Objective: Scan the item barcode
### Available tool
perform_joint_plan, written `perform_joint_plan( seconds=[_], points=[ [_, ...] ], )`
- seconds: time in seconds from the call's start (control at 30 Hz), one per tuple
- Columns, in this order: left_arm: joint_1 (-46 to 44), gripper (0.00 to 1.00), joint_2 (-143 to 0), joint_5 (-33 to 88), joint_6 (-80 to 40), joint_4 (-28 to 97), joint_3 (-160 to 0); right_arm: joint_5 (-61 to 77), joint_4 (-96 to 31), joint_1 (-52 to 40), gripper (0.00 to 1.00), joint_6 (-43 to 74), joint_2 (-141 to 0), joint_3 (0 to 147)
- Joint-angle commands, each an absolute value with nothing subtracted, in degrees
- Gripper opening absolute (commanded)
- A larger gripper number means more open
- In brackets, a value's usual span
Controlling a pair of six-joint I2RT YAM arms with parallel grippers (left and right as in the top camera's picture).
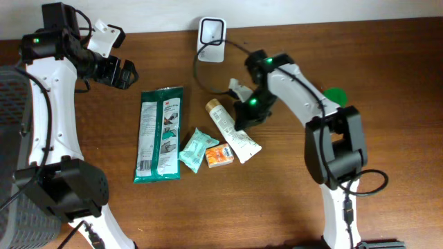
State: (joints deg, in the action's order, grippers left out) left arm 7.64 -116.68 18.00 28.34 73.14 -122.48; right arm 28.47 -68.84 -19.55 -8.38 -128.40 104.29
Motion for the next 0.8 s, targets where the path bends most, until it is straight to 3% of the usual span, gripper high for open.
perform_joint_plan(
  seconds=[0.0, 0.23, 0.37, 0.6, 0.77],
  points=[
    [7.84, 0.99, -116.14, 18.22, 29.23, 73.17, -122.89, 11.57, -65.12, -24.77, 0.04, 2.81, -127.66, 105.23],
    [7.84, 0.99, -116.14, 18.22, 29.23, 73.17, -122.89, 8.47, -63.83, -27.90, 0.04, 6.50, -127.59, 108.14],
    [7.84, 0.99, -116.14, 18.22, 29.23, 73.17, -122.89, 14.00, -65.84, -28.01, 0.04, 6.50, -127.76, 110.52],
    [7.84, 0.99, -116.14, 18.22, 29.23, 73.17, -122.89, 10.28, -51.05, -29.12, 0.04, 11.49, -127.98, 94.54],
    [7.84, 0.99, -116.14, 18.22, 29.23, 73.17, -122.89, 9.85, -52.71, -23.05, 0.04, 18.98, -127.85, 99.50]
  ],
)
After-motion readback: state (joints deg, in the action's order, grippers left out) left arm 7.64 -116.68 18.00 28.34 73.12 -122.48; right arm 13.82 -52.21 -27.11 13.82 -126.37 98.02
